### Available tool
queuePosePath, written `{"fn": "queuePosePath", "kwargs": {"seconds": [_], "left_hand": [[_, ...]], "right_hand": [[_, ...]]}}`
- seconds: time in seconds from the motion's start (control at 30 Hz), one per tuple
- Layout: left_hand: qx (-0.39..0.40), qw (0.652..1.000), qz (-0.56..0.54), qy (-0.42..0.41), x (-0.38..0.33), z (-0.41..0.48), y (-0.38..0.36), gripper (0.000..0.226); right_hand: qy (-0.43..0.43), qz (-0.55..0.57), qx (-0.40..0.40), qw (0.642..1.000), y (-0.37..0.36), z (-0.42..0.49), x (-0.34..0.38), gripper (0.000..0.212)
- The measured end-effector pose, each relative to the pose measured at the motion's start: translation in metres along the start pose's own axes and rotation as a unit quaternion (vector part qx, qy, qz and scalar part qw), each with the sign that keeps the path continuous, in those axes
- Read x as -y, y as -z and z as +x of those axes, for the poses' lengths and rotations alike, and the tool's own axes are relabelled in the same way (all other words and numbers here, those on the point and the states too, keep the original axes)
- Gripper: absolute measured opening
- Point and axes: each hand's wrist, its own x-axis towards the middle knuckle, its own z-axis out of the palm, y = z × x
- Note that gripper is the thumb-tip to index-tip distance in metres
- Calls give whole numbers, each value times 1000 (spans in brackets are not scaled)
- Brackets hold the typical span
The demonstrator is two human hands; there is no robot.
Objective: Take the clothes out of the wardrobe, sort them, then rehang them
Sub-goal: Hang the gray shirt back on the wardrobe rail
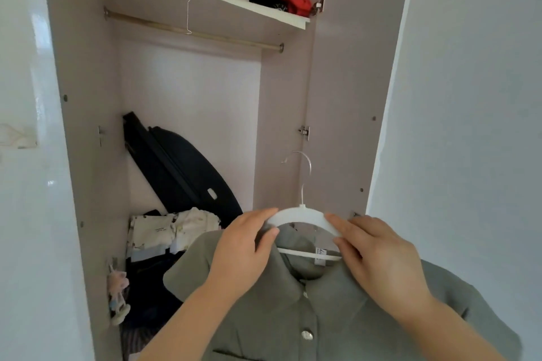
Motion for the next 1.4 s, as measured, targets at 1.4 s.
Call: {"fn": "queuePosePath", "kwargs": {"seconds": [1.4], "left_hand": [[-163, 969, 181, -41, 377, 630, -53, 45]], "right_hand": [[-89, -40, -13, 995, -536, 533, -236, 27]]}}
